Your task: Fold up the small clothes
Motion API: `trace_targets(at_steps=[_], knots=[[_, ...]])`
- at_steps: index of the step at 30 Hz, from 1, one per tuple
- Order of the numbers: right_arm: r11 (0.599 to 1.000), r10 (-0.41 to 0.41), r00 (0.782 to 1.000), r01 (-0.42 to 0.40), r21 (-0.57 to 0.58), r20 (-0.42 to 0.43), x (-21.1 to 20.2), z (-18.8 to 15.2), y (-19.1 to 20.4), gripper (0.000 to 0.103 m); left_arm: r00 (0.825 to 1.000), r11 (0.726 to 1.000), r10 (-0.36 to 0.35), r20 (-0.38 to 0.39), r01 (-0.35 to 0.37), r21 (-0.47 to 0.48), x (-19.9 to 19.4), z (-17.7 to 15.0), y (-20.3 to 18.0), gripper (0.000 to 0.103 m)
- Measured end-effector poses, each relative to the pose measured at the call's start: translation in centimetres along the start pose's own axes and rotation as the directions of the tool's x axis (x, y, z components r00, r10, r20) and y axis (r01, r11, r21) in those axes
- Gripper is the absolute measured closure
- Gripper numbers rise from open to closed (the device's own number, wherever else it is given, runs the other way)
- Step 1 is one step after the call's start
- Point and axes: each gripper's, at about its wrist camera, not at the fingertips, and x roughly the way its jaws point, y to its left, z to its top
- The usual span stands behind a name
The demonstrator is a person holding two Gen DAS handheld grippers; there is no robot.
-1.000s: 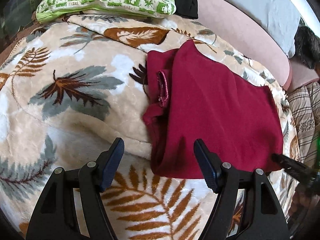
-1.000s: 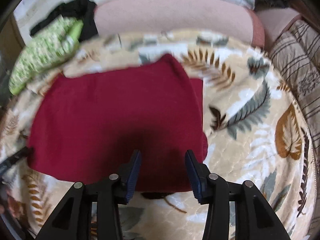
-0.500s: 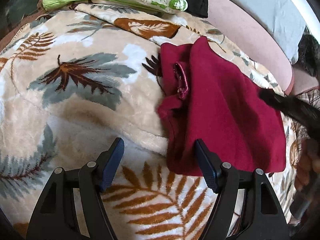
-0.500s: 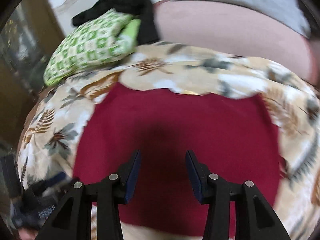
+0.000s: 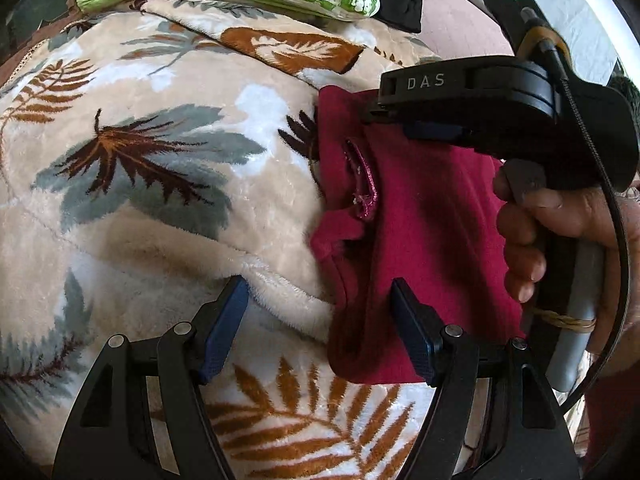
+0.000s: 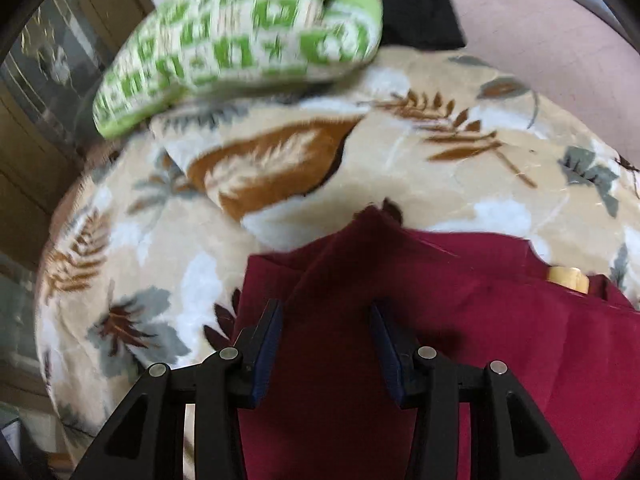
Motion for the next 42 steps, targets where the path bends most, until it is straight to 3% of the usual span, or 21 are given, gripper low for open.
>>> trace_targets(at_steps=[7,11,12,17,24,26,27,28,30,33,36,42], knots=[[0.999,-0.004,1.0,0.003,-0.041,-0.022,-1.6,-0.3,0.6,0.056,1.0,1.0,-0.014,-0.001,0.014,-0.011,-0.1,0.0,0.3,0.03],[0.999,-0.024,0.998,0.022,-0.041,-0.055,-1.2,0.0,1.1,0.036,1.0,1.0,-0.018,0.0,0.018,-0.015,-0.2,-0.1,0.4,0.03],[0.999,-0.027,0.997,0.024,-0.041,-0.067,-1.0,0.0,1.3,0.036,1.0,1.0,-0.018,-0.001,0.018,-0.014,-0.2,-0.1,0.4,0.03],[0.99,-0.108,0.989,0.096,-0.107,-0.105,0.6,0.2,2.8,0.032,1.0,1.0,-0.01,0.001,0.01,-0.007,-0.2,-0.1,0.4,0.03],[0.956,-0.218,0.971,0.193,-0.223,-0.096,3.0,-0.2,4.5,0.017,1.0,0.999,-0.03,0.001,0.03,-0.038,0.0,0.4,0.6,0.03],[0.953,-0.216,0.974,0.194,-0.233,-0.071,2.7,-0.3,4.4,0.026,0.999,0.997,-0.051,0.007,0.051,-0.061,-0.1,0.5,0.9,0.03],[0.958,-0.204,0.977,0.186,-0.22,-0.063,2.1,-0.3,4.0,0.038,0.997,0.994,-0.07,0.011,0.071,-0.079,-0.1,0.5,1.2,0.03],[0.964,-0.181,0.982,0.166,-0.206,-0.06,1.7,-0.3,3.6,0.042,0.996,0.992,-0.087,0.016,0.088,-0.092,-0.2,0.5,1.3,0.03],[0.982,-0.109,0.992,0.098,-0.162,-0.061,0.5,-0.1,2.3,0.066,0.992,0.985,-0.126,0.031,0.129,-0.117,-0.4,0.7,1.5,0.03],[0.996,-0.002,0.998,-0.003,-0.09,-0.056,-1.3,0.1,0.5,0.079,0.988,0.983,-0.147,0.052,0.152,-0.101,-0.7,0.8,1.0,0.03],[0.997,0.044,0.998,-0.047,-0.065,-0.041,-2.5,0.0,-0.2,0.081,0.984,0.982,-0.165,0.062,0.17,-0.081,-0.5,0.9,0.4,0.03],[0.996,0.039,0.998,-0.043,-0.081,-0.048,-2.1,0.2,0.5,0.082,0.989,0.989,-0.134,0.065,0.137,-0.056,0.4,1.7,-0.4,0.03]])
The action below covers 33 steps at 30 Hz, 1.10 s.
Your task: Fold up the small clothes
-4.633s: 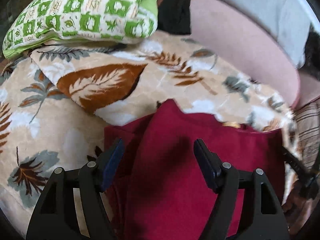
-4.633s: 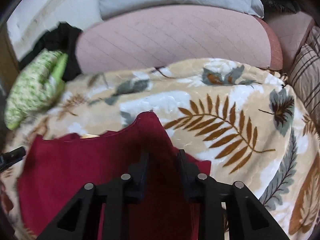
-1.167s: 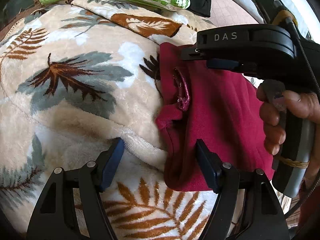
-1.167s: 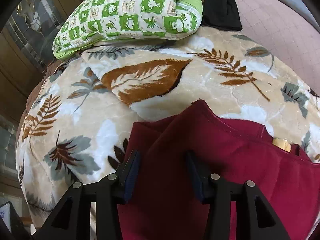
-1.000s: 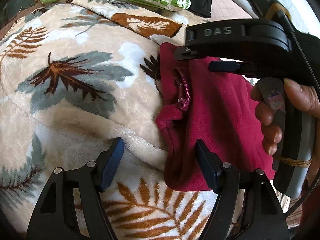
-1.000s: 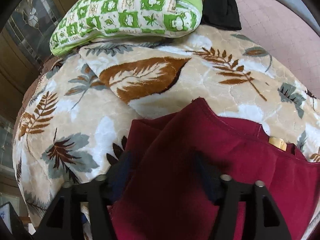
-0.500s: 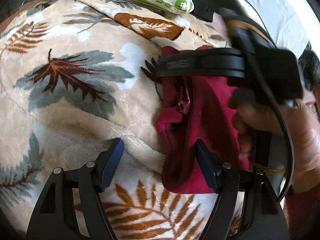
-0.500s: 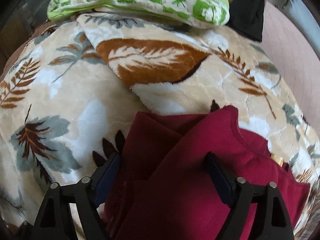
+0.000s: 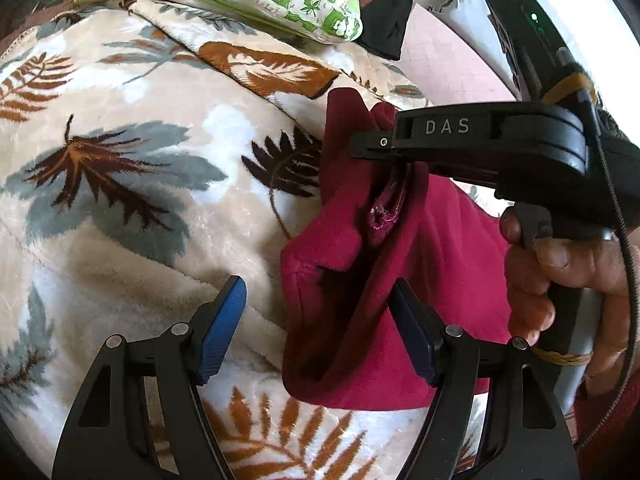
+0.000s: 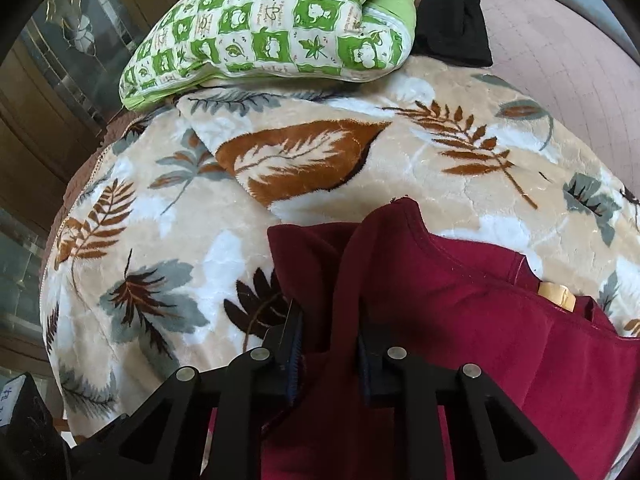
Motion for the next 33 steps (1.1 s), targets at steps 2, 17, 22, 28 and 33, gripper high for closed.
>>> trace_targets(at_steps=[2,17,22,28,33], knots=[[1.0,0.001,1.0,-0.001,0.004,-0.003,0.1,0.0,0.1,0.082,1.0,1.0,-0.002,-0.003,0.002,-0.004,0.1,0.0,0.2,0.03],[0.998,0.057,0.998,-0.057,0.014,0.027,-2.0,-0.3,-0.7,0.084,0.988,0.987,-0.153,0.011,0.154,-0.039,0.1,1.7,1.3,0.021],[0.998,0.059,0.998,-0.059,0.016,0.016,-1.4,-0.2,-0.6,0.084,0.99,0.992,-0.126,-0.064,0.125,-0.018,2.2,0.9,0.8,0.021],[0.999,0.037,0.999,-0.036,0.007,-0.018,0.0,0.3,0.0,0.082,0.993,0.995,-0.098,-0.058,0.099,0.015,2.0,0.6,0.1,0.021],[0.999,0.03,0.998,-0.029,0.022,-0.047,1.0,0.7,0.3,0.056,0.988,0.988,-0.143,-0.056,0.14,-0.063,1.7,0.8,1.4,0.022]])
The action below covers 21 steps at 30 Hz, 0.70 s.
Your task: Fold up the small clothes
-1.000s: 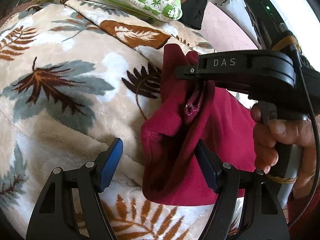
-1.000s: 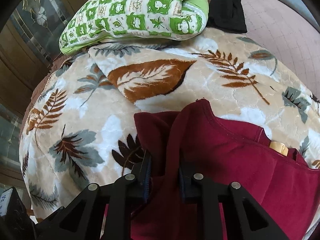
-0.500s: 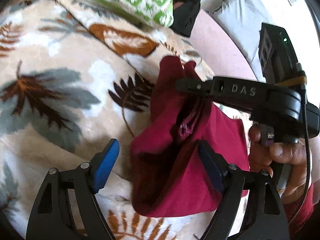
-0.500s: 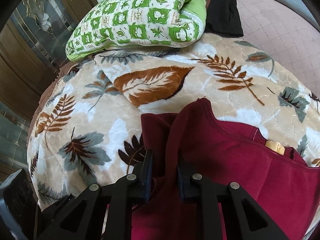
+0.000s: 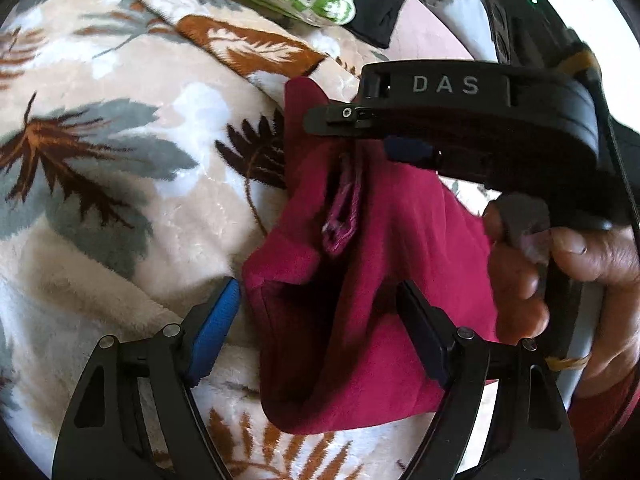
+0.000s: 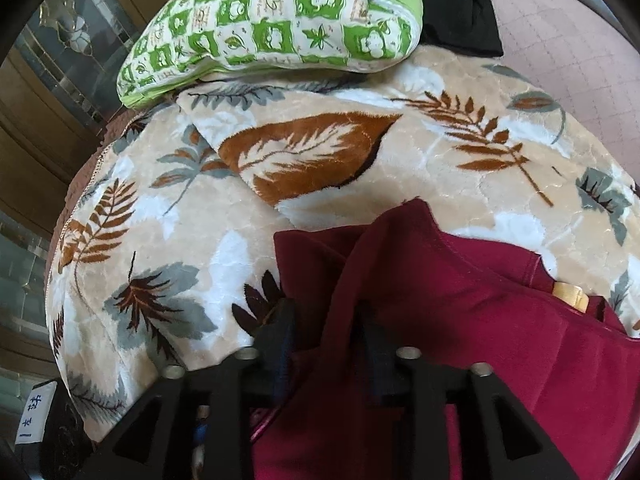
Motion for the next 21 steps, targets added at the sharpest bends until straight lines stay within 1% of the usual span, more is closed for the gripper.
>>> trace_targets(at_steps=[2,3,5,6,8,9,11,16,17,18,19,21], knots=[[1.0,-0.024,1.0,0.024,-0.016,-0.011,0.3,0.1,0.6,0.055,1.0,0.999,-0.015,0.004,0.015,-0.034,-0.3,0.0,0.5,0.022],[0.998,-0.053,0.998,0.052,-0.035,-0.02,0.6,0.2,1.1,0.054,1.0,0.999,-0.019,0.007,0.019,-0.046,-0.4,0.0,0.7,0.022],[0.993,-0.098,0.994,0.096,-0.069,-0.038,1.4,0.3,1.9,0.047,1.0,0.999,-0.013,0.008,0.014,-0.043,-0.5,-0.1,0.7,0.023],[0.99,-0.114,0.992,0.11,-0.083,-0.045,1.8,0.3,2.2,0.041,1.0,0.999,-0.007,0.009,0.007,-0.036,-0.5,-0.1,0.7,0.024],[0.98,-0.162,0.985,0.154,-0.126,-0.06,2.8,0.3,3.0,0.035,1.0,1.0,0.006,0.01,-0.005,-0.03,-0.4,-0.1,0.6,0.025],[0.973,-0.192,0.98,0.181,-0.143,-0.061,3.2,0.3,3.2,0.035,1.0,1.0,0.009,0.009,-0.008,-0.026,-0.4,-0.1,0.6,0.025],[0.972,-0.194,0.979,0.184,-0.147,-0.062,3.4,0.2,3.1,0.034,1.0,1.0,0.01,0.008,-0.009,-0.027,-0.5,-0.1,0.6,0.025],[0.986,-0.137,0.989,0.131,-0.099,-0.053,2.9,0.1,1.7,0.033,1.0,1.0,0.021,0.005,-0.02,-0.015,-0.3,-0.1,0.3,0.025],[0.988,-0.133,0.99,0.129,-0.09,-0.045,2.7,0.0,1.4,0.039,1.0,1.0,0.026,0.006,-0.026,-0.01,-0.2,-0.1,0.1,0.025],[0.987,-0.143,0.989,0.14,-0.085,-0.033,2.5,-0.1,1.2,0.05,0.999,0.999,0.034,0.007,-0.034,-0.003,-0.2,-0.2,-0.1,0.025],[0.987,-0.144,0.989,0.141,-0.081,-0.026,2.4,-0.2,1.0,0.054,0.999,0.999,0.04,0.009,-0.04,0.003,-0.2,-0.2,-0.2,0.025],[0.989,-0.127,0.992,0.126,-0.077,-0.002,1.6,-0.4,0.8,0.074,0.998,0.998,0.056,0.01,-0.056,0.022,-0.1,-0.3,-0.6,0.025]])
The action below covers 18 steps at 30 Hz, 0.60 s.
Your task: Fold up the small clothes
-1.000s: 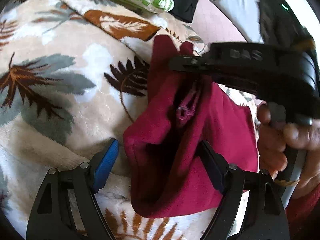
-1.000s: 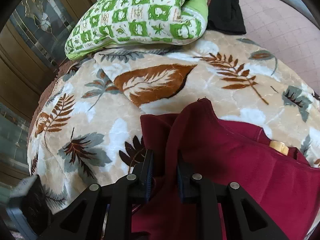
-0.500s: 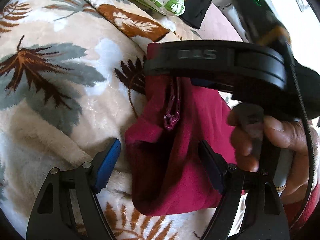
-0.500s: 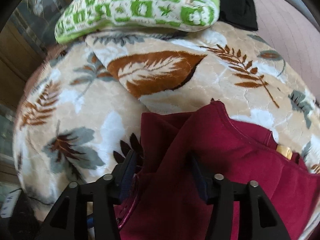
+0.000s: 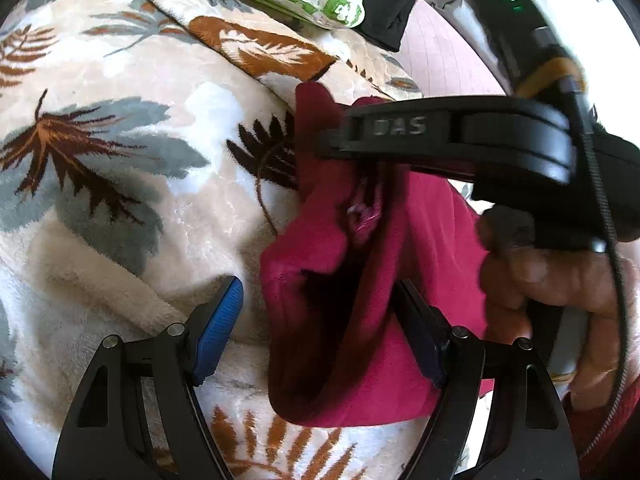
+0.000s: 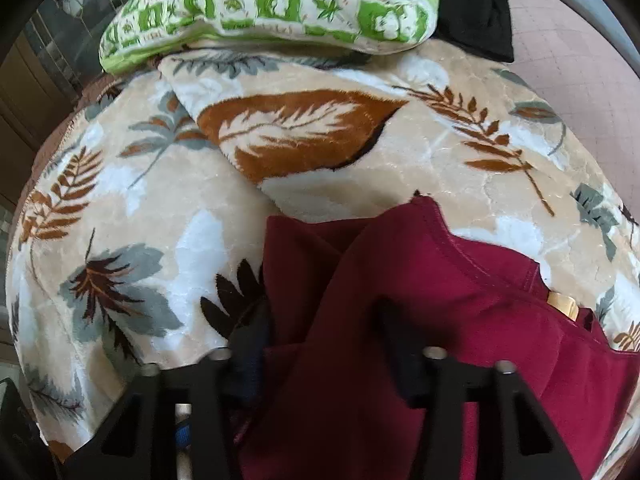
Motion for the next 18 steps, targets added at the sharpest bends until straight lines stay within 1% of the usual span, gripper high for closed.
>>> trace_targets(at_steps=[3,12,18], knots=[[1.0,0.026,0.999,-0.027,0.012,0.033,-1.2,-0.4,-0.3,0.08,1.0,1.0,0.014,0.005,-0.014,0.015,0.1,-0.1,-0.2,0.025],[0.989,0.117,0.99,-0.124,0.083,0.077,-3.2,-1.1,-1.4,0.081,0.999,0.998,0.043,0.015,-0.044,0.034,0.4,0.0,-0.5,0.025],[0.988,0.124,0.988,-0.132,0.085,0.091,-3.5,-1.6,-1.6,0.083,0.997,0.996,0.069,0.029,-0.071,0.06,0.7,0.0,-1.0,0.025]])
